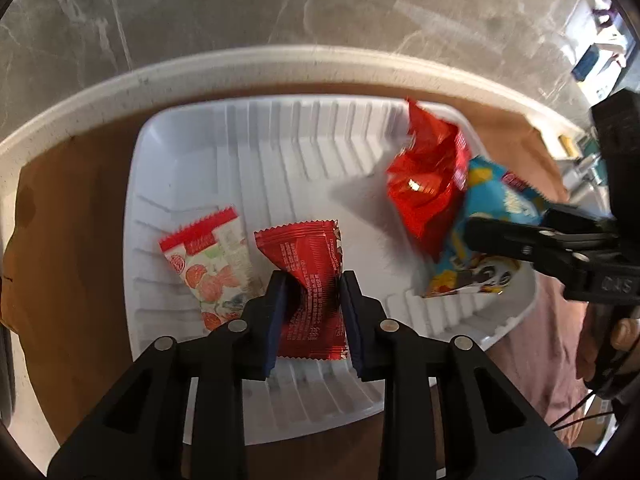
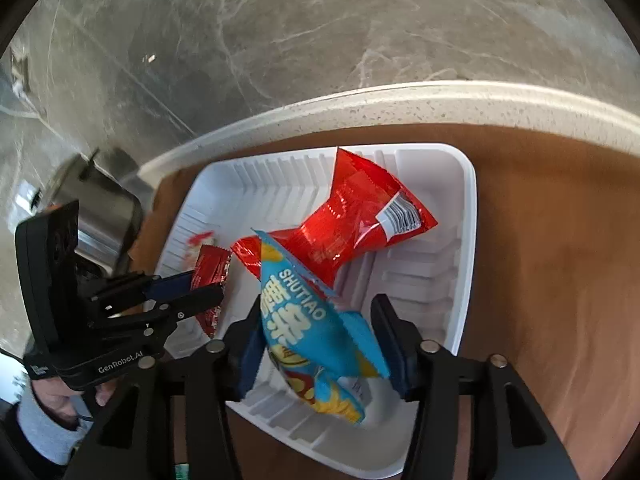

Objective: Organize snacks
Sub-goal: 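Place the red wrapper in the tray with the left tool while the right tool places the panda bag, then move both open tools back over the remaining snack pile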

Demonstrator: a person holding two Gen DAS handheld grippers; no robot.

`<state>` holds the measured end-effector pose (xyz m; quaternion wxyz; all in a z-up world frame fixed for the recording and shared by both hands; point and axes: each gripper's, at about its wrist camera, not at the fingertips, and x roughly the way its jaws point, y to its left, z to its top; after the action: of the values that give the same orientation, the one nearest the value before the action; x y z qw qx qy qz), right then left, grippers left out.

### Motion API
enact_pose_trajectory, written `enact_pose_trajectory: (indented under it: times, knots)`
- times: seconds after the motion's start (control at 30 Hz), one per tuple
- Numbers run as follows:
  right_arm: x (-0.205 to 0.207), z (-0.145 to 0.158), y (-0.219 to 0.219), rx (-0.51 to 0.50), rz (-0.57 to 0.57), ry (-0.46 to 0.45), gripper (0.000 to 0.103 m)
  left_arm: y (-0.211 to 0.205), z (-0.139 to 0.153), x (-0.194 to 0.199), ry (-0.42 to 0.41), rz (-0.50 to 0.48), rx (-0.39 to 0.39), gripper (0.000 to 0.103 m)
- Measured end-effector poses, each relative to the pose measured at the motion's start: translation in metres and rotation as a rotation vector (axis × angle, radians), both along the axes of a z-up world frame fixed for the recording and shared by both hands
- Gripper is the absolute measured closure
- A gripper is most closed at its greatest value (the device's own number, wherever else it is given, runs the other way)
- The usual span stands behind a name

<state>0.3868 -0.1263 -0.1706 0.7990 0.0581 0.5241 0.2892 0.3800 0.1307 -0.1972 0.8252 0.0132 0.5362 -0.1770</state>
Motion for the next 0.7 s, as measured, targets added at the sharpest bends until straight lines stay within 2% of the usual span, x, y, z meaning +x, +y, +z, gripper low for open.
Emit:
enact_pose_trajectory:
  times: [0.07, 0.1, 0.17, 0.3, 0.43, 0.57, 0.7]
  knots:
    - [-0.003, 0.007, 0.000, -0.026, -0.003, -0.044, 0.028, -0.003, 0.001, 0.000, -0.015, -0.006, 0.016, 0.073]
    - [-0.004, 0.013, -0.002, -0.037, -0.003, -0.075, 0.028, -0.005, 0.002, -0.001, -0.025, -0.008, 0.023, 0.061]
    - [-0.006, 0.023, -0.005, -0.054, -0.013, -0.129, 0.027, -0.006, 0.011, -0.003, -0.075, -0.005, 0.029, 0.052]
    - [-0.012, 0.051, -0.018, -0.066, -0.060, -0.242, 0.021, -0.004, 0.031, -0.007, -0.147, 0.023, 0.040, 0.052]
    - [-0.023, 0.075, -0.033, -0.045, -0.068, -0.293, 0.021, 0.000, 0.055, -0.021, -0.209, 0.041, 0.044, 0.052]
    - [-0.054, 0.093, -0.041, -0.038, -0.015, -0.329, 0.020, 0.008, 0.073, -0.046, -0.227, 0.050, 0.029, 0.051]
    - [-0.098, 0.093, -0.036, -0.038, 0.094, -0.299, 0.020, 0.021, 0.086, -0.082, -0.207, 0.059, 0.012, 0.051]
